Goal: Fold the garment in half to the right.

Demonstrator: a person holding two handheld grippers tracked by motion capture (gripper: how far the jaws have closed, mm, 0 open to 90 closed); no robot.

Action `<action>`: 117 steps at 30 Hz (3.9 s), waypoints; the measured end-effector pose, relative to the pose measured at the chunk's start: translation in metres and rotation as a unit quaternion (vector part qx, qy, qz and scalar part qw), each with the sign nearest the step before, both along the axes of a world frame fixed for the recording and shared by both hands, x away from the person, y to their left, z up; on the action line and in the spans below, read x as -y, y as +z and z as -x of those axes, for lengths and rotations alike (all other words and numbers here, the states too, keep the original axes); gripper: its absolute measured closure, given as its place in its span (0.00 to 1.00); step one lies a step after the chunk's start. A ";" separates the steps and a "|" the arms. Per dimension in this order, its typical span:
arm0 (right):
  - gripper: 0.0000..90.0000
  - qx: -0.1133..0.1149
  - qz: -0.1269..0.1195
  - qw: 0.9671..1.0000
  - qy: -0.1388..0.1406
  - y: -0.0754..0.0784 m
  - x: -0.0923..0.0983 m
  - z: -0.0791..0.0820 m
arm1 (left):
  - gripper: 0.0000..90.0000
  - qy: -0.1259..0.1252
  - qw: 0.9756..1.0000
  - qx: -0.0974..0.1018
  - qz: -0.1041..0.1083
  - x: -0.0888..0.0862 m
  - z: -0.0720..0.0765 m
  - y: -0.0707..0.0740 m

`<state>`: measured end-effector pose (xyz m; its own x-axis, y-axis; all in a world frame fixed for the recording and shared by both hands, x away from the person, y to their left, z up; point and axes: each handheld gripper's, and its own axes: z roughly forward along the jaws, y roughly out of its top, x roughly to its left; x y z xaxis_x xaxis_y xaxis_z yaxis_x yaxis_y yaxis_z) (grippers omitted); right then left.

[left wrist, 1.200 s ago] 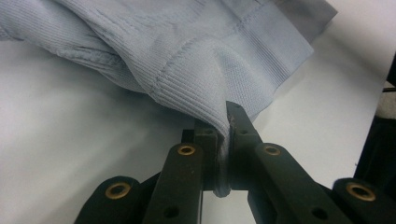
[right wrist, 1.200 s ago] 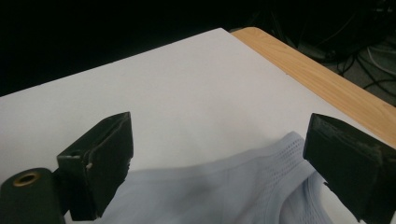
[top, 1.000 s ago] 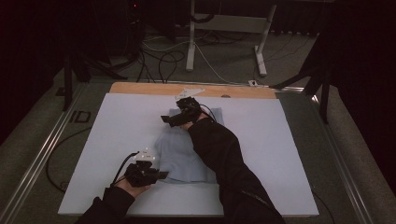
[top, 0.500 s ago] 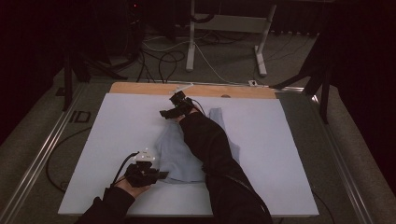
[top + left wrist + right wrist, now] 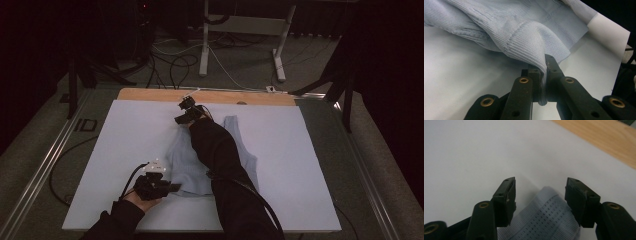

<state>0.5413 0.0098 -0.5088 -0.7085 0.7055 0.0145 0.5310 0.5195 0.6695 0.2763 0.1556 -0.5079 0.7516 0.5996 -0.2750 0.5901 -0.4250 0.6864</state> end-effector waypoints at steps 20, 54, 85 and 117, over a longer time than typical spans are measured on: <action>0.69 -0.007 0.064 0.998 0.001 -0.008 -0.007 0.003 | 0.96 -0.003 1.000 -0.003 0.004 0.004 0.000 -0.002; 0.94 0.053 0.061 0.996 0.022 0.055 0.015 0.015 | 0.96 -0.012 1.000 0.017 -0.011 0.011 0.002 0.014; 0.94 0.083 -0.008 0.997 0.005 0.100 0.096 0.032 | 0.96 -0.083 0.995 0.054 -0.011 0.081 0.001 0.056; 0.93 0.061 -0.022 0.998 -0.012 0.057 0.158 0.024 | 0.96 -0.112 0.993 0.032 -0.034 0.177 -0.020 0.022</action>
<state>0.5175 -0.1483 -0.4518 -0.6900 0.7228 -0.0389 0.4565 0.4763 0.7515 0.2959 -0.0212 -0.4862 0.8829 0.4309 -0.1866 0.4312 -0.5867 0.6854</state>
